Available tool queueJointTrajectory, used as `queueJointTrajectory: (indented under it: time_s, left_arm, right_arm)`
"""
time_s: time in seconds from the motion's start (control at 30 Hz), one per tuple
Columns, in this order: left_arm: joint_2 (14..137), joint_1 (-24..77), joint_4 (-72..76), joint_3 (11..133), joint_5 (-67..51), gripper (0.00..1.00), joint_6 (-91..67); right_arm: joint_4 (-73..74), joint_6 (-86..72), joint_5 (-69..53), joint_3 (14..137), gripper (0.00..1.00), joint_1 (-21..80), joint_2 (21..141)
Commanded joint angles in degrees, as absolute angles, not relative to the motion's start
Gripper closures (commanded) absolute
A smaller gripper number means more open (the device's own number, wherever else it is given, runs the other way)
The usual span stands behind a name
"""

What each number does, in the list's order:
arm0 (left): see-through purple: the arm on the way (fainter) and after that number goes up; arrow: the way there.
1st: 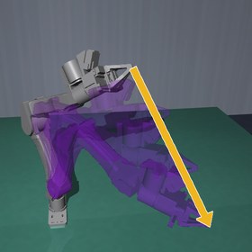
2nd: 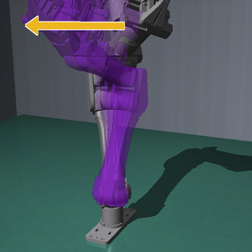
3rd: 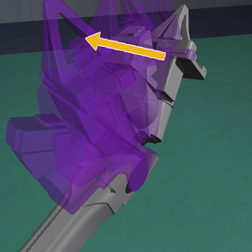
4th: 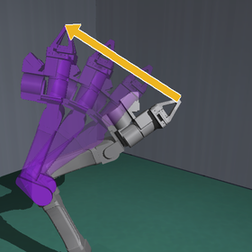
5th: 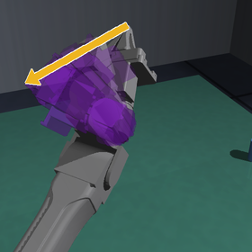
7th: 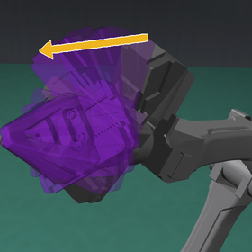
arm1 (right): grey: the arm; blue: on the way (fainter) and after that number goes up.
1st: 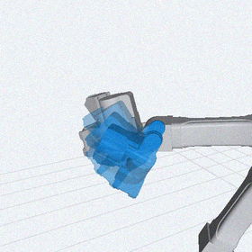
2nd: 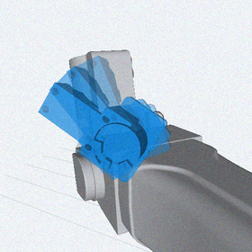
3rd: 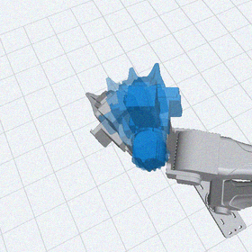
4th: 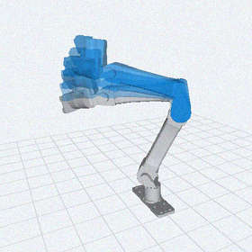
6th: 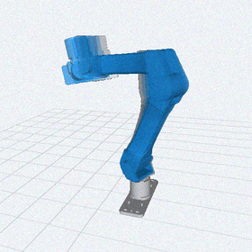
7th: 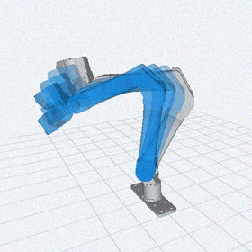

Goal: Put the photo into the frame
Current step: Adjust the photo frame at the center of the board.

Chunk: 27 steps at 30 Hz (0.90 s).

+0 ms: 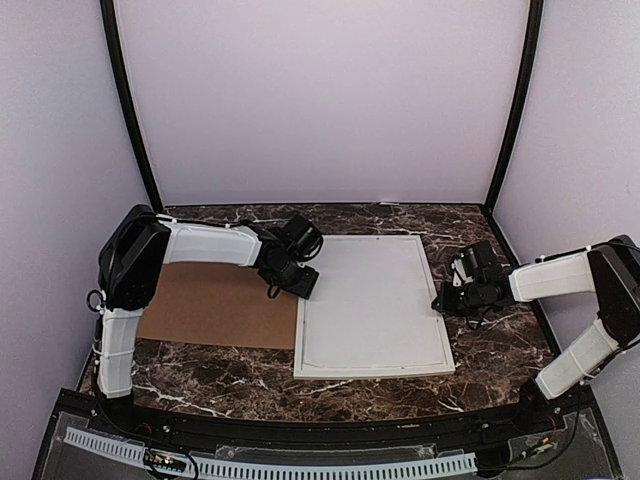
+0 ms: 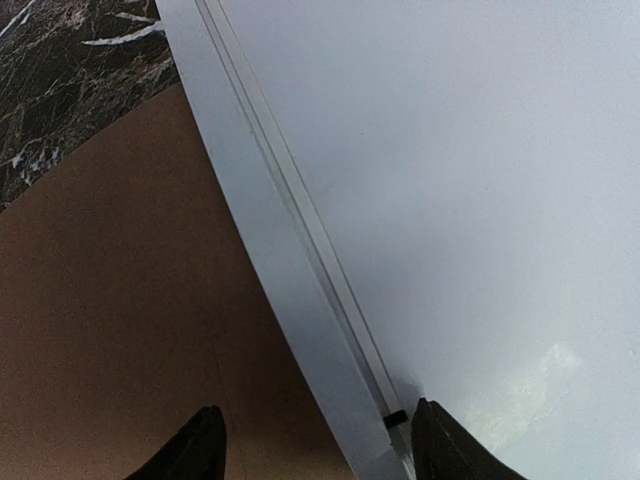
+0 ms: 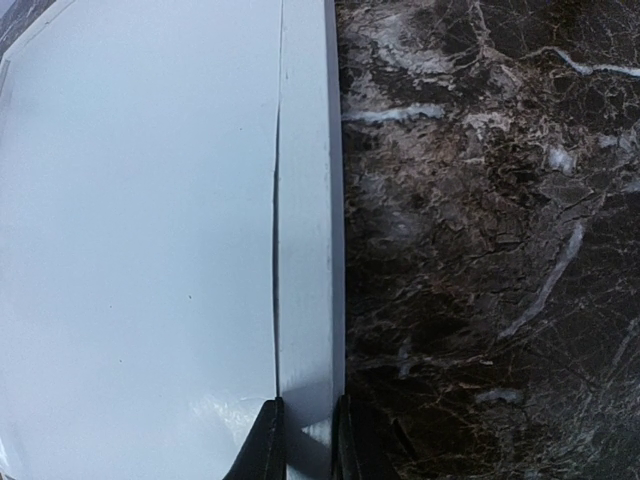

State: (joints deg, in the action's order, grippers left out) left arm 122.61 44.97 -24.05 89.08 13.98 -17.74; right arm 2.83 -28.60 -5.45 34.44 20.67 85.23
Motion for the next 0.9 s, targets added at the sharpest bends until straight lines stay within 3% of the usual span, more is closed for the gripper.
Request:
queueJointTrajectory:
  time_s: [0.0, 0.2, 0.87]
  left_arm:
    - [123.10, 44.67, -24.82, 90.43, 14.19, 0.34, -16.93]
    - [123.66, 44.69, -24.97, 90.23, 14.67, 0.36, -16.88]
    - [123.25, 44.65, -24.12, 88.53, 14.57, 0.62, -19.09]
  right_arm:
    - [5.30, -29.98, -7.90, 32.26, 0.92, 21.36, 87.36]
    - [5.04, -30.09, -8.05, 32.26, 0.93, 21.39, 87.73]
    - [5.03, -29.89, -8.15, 32.51, 0.92, 21.38, 88.15]
